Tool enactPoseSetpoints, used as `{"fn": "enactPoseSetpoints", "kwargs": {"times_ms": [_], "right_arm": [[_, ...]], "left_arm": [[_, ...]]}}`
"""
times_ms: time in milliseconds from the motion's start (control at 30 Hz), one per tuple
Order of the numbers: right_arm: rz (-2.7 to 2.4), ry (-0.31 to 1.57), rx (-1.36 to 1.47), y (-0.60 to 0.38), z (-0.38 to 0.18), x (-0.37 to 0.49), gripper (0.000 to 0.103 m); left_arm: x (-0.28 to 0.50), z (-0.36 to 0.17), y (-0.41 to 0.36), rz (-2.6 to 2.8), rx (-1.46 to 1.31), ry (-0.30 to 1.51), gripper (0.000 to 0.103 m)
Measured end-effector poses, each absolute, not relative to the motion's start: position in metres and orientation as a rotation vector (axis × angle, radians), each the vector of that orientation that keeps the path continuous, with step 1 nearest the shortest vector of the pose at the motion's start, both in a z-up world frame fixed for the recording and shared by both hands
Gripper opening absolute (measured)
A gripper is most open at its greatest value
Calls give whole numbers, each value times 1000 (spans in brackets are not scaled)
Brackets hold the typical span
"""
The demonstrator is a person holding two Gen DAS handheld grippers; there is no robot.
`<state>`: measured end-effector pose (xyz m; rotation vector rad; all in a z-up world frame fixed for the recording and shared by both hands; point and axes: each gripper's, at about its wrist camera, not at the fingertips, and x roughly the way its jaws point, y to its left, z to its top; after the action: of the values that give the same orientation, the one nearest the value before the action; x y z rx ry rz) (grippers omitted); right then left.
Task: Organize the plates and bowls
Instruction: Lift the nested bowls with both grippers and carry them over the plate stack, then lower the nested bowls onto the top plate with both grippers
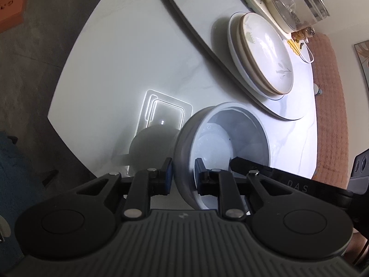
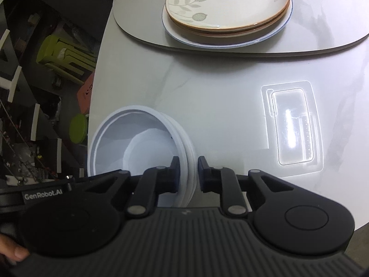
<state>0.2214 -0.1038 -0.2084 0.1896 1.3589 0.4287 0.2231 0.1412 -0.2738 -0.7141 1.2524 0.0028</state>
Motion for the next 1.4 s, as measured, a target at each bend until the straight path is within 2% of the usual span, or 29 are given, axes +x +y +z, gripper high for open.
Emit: {"fn": "enactPoseSetpoints", "kwargs": {"times_ms": [667, 1167, 1400], "right_arm": [[418, 1264, 247, -118, -131, 227, 20], [369, 1200, 310, -138, -112, 280, 20], [327, 1192, 351, -150, -118, 318, 20]], "left_arm": [[227, -193, 140, -61, -685, 1167, 23], [311, -167, 125, -130, -615, 1121, 23], [361, -175, 116, -155, -602, 1142, 23]]}}
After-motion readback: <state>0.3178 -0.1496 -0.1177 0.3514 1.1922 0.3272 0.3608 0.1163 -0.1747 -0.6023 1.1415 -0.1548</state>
